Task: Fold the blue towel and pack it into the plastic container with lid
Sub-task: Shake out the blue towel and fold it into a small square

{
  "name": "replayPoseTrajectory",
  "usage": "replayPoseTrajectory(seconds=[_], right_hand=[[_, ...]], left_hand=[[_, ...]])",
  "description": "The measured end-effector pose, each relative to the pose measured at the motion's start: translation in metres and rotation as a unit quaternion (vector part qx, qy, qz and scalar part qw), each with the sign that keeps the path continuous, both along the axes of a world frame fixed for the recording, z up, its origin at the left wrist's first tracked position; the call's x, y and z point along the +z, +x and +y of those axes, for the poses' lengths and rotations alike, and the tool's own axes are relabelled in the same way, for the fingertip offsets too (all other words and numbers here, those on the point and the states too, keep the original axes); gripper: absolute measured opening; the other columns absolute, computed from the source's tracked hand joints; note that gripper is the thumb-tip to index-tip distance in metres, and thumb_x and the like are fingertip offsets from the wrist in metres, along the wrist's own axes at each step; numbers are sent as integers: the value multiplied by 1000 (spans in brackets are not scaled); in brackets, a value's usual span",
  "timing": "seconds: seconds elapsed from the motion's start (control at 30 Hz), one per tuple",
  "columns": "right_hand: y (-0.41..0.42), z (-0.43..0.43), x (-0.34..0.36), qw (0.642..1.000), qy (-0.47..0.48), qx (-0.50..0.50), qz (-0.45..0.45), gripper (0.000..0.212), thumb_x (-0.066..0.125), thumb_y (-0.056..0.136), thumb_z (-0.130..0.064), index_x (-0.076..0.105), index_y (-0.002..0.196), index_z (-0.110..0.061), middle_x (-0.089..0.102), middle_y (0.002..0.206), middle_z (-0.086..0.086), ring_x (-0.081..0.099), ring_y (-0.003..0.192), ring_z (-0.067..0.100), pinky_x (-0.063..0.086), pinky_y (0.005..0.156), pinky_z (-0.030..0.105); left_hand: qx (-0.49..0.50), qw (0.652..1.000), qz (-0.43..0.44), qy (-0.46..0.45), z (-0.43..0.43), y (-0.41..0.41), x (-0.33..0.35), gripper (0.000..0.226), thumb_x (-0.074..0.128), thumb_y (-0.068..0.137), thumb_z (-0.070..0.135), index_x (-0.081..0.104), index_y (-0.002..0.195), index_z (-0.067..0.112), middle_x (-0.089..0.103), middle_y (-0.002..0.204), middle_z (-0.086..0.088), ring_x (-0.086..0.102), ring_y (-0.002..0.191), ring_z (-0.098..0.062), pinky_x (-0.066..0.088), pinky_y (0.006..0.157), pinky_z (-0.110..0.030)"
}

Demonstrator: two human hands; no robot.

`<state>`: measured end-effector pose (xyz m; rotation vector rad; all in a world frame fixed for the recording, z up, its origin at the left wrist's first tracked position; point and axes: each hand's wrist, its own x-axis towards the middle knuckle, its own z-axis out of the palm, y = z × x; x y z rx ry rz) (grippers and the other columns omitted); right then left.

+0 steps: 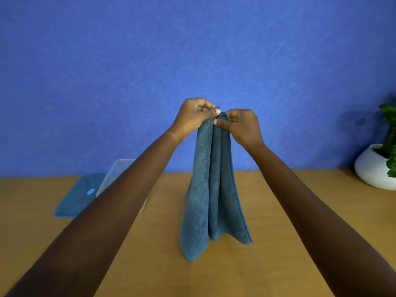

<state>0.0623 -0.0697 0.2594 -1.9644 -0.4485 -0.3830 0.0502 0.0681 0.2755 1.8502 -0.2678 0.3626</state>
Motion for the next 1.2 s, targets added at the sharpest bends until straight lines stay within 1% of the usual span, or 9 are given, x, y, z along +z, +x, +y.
replayPoseTrajectory(seconds=[0.17, 0.27, 0.43, 0.53, 0.77, 0.9, 0.97, 1.07, 1.2], right_hand=[[2, -7, 10, 999, 24, -43, -17, 29, 72, 77, -13, 65, 77, 15, 68, 83, 34, 51, 66, 19, 44, 59, 33], [6, -16, 22, 996, 47, -74, -25, 31, 73, 76, -14, 64, 78, 15, 61, 68, 21, 49, 65, 19, 41, 60, 32], [14, -39, 45, 986, 78, -134, -61, 31, 73, 75, -14, 66, 81, 15, 58, 67, 21, 50, 65, 19, 46, 60, 37], [19, -54, 52, 981, 78, -164, -70, 25, 74, 75, -16, 69, 80, 7, 58, 65, 8, 49, 56, 11, 45, 60, 32], [22, -69, 47, 978, 56, -183, -81, 17, 74, 75, -19, 71, 79, -3, 54, 55, -8, 49, 38, -11, 38, 43, 3], [21, -70, 46, 975, 82, -185, -87, 25, 75, 74, -18, 70, 82, 4, 71, 81, 21, 57, 60, 9, 55, 69, 36], [21, -72, 47, 977, 95, -174, -80, 24, 76, 73, -18, 71, 82, 3, 69, 76, 16, 55, 59, 9, 55, 71, 39], [21, -73, 48, 985, 108, -119, -63, 17, 76, 73, -16, 71, 79, -2, 66, 58, -7, 55, 50, -2, 52, 60, 25], [12, -65, 45, 994, 110, 10, -26, 10, 75, 75, -9, 67, 70, -10, 68, 50, -15, 62, 54, 1, 53, 59, 19]], left_hand=[[-59, 998, 31, 4, 8, -1, -23, 13, 65, 85, 10, 57, 93, 17, 63, 85, 4, 62, 77, -3, 52, 70, -14], [-100, 985, 100, 97, 21, -4, -44, 18, 71, 80, 10, 62, 92, 20, 67, 87, 8, 66, 66, 10, 53, 62, -6], [-53, 963, 178, 196, 51, -4, -78, 11, 73, 78, 11, 68, 87, 8, 66, 85, -2, 61, 65, -1, 50, 56, -6], [-4, 954, 185, 234, 71, -7, -91, 25, 73, 78, 12, 56, 61, 12, 53, 62, 2, 50, 49, 3, 39, 48, -11], [115, 938, 160, 287, 99, -11, -102, 35, 71, 80, 17, 50, 54, 10, 44, 57, -9, 41, 55, -17, 28, 53, -24], [209, 907, 143, 337, 109, -13, -102, 18, 67, 82, 22, 63, 73, 8, 58, 79, -18, 60, 83, -27, 40, 70, -32], [262, 888, 145, 348, 114, -14, -101, 19, 65, 83, 22, 67, 86, 3, 65, 98, -21, 61, 101, -33, 46, 80, -37], [319, 880, 127, 329, 118, -12, -94, 15, 60, 85, 11, 65, 88, -3, 67, 98, -28, 65, 96, -39, 50, 81, -41], [321, 914, 113, 221, 122, -3, -84, 11, 53, 84, -4, 63, 81, -1, 64, 82, -31, 69, 86, -45, 56, 58, -33]])
